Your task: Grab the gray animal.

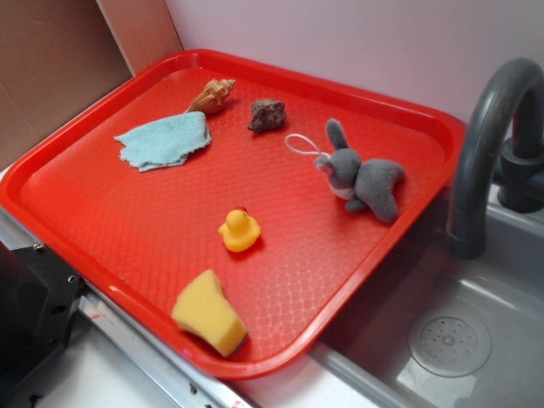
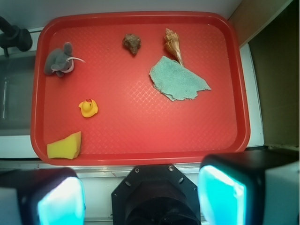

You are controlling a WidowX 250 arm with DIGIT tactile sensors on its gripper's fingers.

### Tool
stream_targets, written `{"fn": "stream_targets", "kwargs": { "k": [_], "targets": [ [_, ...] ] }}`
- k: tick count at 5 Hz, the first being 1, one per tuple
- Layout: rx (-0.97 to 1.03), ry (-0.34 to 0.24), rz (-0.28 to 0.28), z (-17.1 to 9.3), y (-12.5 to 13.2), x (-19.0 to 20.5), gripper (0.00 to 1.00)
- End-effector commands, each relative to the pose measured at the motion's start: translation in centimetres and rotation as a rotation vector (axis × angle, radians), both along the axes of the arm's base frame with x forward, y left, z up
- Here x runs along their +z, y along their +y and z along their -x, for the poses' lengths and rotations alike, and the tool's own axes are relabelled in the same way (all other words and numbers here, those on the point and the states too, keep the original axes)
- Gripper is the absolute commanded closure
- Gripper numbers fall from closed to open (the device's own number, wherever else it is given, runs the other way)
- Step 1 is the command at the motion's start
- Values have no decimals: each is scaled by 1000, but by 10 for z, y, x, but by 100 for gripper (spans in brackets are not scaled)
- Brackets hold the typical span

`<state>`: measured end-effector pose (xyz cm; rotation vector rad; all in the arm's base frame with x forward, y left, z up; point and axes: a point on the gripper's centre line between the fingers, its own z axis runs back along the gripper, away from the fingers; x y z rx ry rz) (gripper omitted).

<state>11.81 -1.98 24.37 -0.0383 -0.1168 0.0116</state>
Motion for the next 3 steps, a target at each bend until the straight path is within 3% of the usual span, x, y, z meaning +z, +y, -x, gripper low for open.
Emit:
{"fn": "stream_targets", "kwargs": {
  "k": [1, 2, 3],
  "targets": [
    [0, 0, 0, 0, 0, 0, 0],
    [-87, -15, -37, -11, -4, -6, 0],
    [-238, -74, -9, -27, -11, -14, 0]
  ]
}}
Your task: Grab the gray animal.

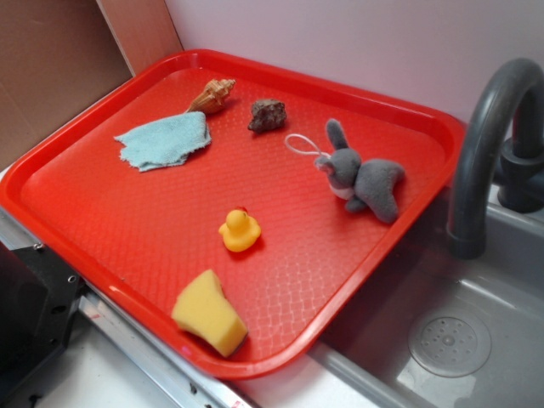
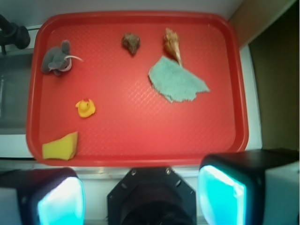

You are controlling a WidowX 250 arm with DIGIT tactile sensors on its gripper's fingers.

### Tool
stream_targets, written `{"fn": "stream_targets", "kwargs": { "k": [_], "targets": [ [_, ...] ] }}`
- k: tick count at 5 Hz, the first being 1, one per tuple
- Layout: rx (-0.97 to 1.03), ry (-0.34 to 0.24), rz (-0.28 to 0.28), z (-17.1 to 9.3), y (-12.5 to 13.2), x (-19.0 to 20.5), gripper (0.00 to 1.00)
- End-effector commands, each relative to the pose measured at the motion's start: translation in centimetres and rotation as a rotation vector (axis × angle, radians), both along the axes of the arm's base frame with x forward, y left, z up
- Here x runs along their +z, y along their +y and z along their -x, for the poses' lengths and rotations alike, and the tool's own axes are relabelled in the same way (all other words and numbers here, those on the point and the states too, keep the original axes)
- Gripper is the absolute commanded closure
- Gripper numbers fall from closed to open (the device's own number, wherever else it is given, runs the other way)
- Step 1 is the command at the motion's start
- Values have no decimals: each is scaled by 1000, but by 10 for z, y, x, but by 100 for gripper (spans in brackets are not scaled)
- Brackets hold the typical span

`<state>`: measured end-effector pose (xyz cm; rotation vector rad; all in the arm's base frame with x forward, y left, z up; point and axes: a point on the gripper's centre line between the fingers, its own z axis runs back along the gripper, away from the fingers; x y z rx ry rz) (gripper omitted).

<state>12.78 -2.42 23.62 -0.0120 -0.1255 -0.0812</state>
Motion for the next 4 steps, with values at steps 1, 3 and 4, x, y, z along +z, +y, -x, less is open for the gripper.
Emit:
{"fn": "stream_targets", "kwargs": {
  "k": [1, 3, 4],
  "targets": [
    [-286, -84, 60, -39, -17, -19, 0],
    [-681, -91, 135, -99, -58, -58, 0],
    [-812, -51, 142, -117, -74, -76, 0]
  ]
}}
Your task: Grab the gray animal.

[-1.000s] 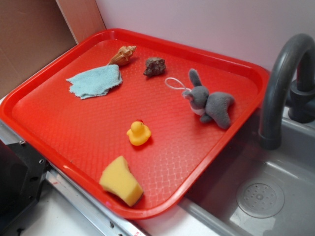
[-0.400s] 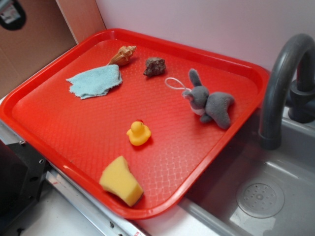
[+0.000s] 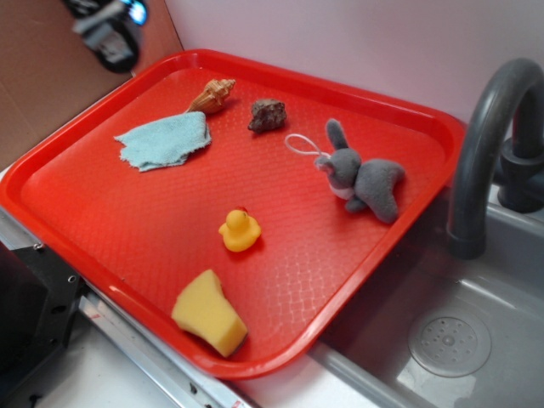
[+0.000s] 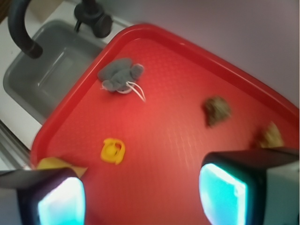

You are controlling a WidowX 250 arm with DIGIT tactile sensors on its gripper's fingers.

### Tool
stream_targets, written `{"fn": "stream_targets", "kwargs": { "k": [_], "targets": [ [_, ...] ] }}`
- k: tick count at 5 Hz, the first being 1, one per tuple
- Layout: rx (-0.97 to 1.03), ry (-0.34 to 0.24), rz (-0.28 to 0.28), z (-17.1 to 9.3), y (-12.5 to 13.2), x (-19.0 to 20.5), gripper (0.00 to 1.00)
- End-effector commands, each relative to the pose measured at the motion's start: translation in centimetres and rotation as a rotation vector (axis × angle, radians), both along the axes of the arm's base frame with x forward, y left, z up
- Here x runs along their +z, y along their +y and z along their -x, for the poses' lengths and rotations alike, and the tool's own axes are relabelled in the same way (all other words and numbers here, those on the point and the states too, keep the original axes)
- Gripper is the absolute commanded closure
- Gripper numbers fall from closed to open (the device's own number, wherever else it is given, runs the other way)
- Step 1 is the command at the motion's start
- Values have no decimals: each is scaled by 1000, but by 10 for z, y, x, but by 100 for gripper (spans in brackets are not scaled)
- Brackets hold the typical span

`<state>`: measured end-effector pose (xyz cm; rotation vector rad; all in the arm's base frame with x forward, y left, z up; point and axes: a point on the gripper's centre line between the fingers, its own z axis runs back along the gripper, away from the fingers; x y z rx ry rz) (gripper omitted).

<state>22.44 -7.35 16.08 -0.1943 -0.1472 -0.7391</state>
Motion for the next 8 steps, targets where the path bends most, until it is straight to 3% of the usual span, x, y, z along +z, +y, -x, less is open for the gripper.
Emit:
{"fn": "stream_targets", "kwargs": {
  "k": [1, 4, 5, 8],
  "targets": [
    [-191, -10, -6, -32, -40, -20, 0],
    [-275, 88, -48, -51, -67, -65, 0],
    [-291, 126, -91, -56, -74, -82, 0],
    [-401, 197, -96, -55, -100, -117, 0]
  ]
}}
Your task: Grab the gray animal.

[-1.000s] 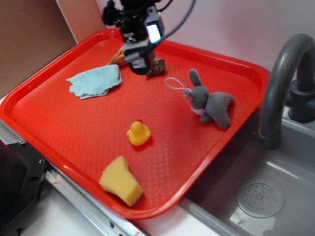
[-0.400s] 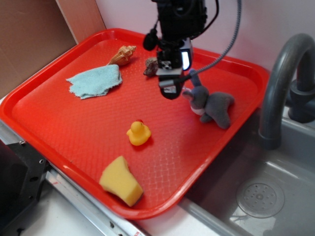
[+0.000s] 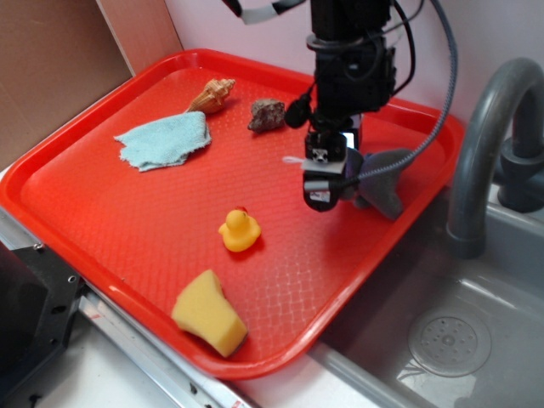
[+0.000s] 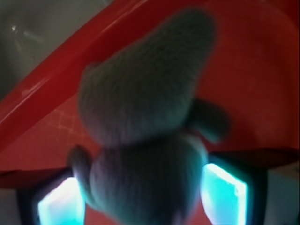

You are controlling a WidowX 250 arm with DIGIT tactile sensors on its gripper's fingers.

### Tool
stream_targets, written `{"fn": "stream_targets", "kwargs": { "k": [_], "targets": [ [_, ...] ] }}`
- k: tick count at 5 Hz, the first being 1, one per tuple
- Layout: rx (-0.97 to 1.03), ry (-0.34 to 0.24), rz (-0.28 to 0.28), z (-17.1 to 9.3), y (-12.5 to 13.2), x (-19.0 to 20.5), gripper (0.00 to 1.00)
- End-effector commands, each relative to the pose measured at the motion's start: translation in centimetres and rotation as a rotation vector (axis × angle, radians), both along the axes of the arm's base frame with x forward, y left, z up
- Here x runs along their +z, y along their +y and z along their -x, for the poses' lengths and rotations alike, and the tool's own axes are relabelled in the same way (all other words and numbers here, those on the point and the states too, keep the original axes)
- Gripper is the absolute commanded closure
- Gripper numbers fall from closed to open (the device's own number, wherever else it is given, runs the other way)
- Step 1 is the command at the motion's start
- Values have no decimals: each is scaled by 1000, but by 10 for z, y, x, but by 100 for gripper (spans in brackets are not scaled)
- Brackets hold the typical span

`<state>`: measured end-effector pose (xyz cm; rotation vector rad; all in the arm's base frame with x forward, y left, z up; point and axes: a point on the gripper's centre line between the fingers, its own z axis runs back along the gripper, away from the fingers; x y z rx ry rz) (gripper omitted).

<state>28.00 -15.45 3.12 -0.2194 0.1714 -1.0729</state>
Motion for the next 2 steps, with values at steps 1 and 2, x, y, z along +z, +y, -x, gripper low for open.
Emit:
{"fn": "stream_targets", "kwargs": {
  "k": [1, 2],
  "targets": [
    [-35, -39, 17, -1, -21, 8, 0],
    [-22, -10, -12, -4, -25, -1, 25]
  ]
}}
